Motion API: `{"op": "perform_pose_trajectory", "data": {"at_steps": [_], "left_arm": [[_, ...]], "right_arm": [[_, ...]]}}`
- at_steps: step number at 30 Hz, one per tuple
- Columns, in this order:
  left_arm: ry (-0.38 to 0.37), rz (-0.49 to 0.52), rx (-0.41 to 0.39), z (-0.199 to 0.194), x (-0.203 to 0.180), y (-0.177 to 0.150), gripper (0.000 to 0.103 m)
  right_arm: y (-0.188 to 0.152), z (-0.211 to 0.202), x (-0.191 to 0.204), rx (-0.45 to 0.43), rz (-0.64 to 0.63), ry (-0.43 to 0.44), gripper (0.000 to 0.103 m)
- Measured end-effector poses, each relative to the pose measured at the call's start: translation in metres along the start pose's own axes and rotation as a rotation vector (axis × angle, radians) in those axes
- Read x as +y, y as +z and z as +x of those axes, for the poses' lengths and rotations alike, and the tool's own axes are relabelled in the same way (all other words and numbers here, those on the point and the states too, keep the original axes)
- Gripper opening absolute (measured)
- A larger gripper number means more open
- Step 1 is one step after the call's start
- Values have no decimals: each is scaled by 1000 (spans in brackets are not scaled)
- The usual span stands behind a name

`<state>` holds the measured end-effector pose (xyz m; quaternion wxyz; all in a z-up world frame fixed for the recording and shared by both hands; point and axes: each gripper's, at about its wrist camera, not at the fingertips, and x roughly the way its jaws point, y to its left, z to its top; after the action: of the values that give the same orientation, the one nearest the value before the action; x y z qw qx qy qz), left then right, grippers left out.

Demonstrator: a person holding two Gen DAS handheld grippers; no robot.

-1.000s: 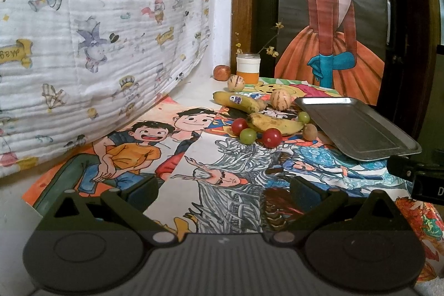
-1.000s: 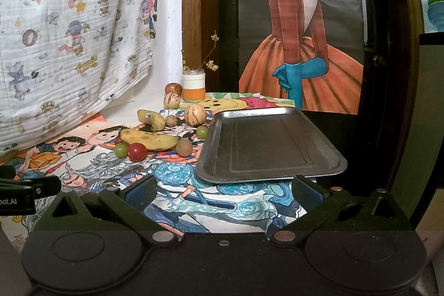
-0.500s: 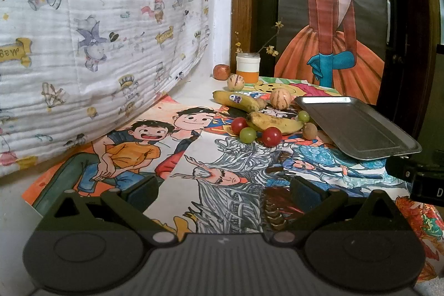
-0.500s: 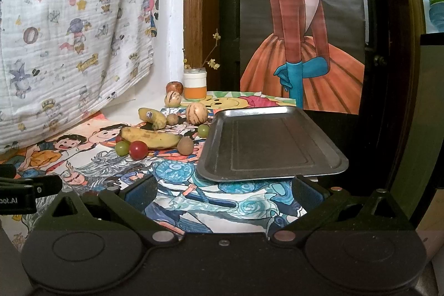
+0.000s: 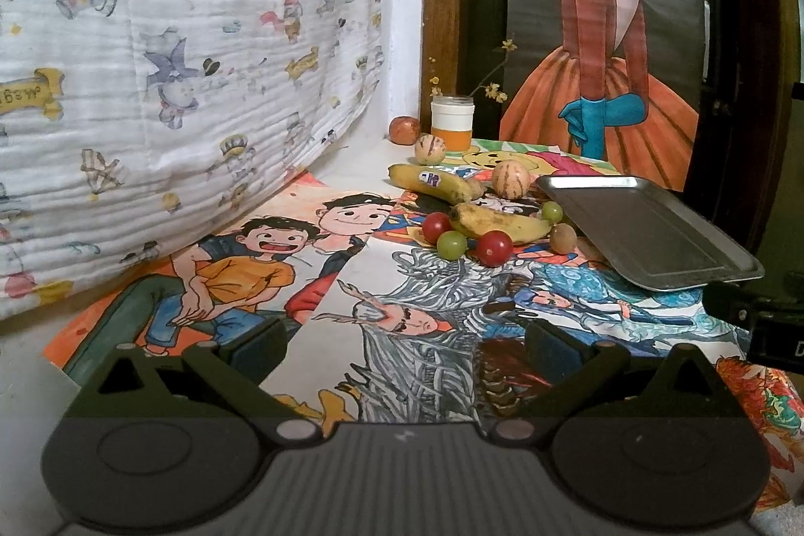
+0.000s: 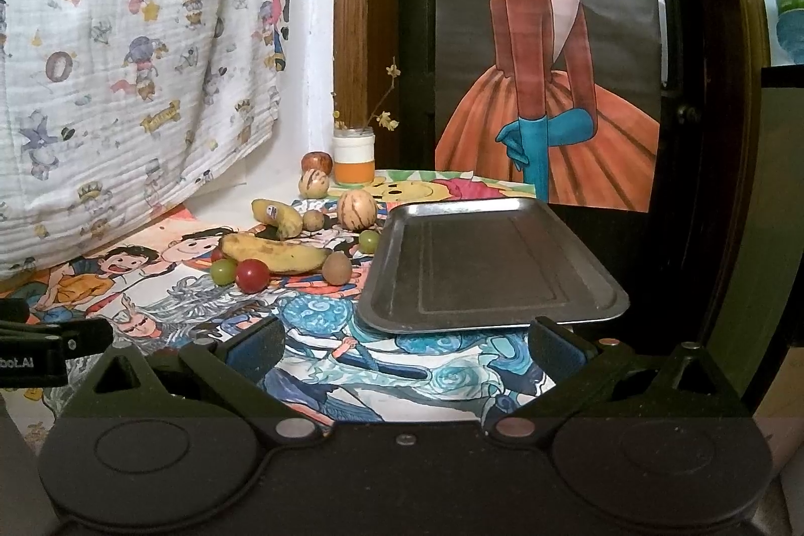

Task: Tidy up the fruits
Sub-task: 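Move both grippers down toward the fruit pile beside the metal tray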

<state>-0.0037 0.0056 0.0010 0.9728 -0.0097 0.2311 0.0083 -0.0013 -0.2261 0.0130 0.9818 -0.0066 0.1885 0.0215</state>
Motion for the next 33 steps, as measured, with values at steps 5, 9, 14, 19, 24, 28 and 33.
{"op": "perform_pose_trajectory", "data": {"at_steps": [5,9,14,19,24,28,33], "left_arm": [[-2,-2,-17,-9,1,3,103],[-1,-7,-37,-23,2,6,103],[-29,-48,-74,-49,7,11,103],[-35,-64,-107,-77,12,18,103],[-95,-149,-84,-94,30,28,103],[-99,-193,-94,-97,47,42,103],[-107,-214,-87,-78,66,72,103]], "right_arm": [[6,-10,0,3,-19,36,103],[13,-26,2,-1,-40,76,103],[21,-53,2,-5,-11,120,103],[33,-87,1,-39,5,164,103],[41,-107,6,-31,-12,225,103],[64,-111,0,22,44,315,103],[123,-95,-5,47,43,319,103]]}}
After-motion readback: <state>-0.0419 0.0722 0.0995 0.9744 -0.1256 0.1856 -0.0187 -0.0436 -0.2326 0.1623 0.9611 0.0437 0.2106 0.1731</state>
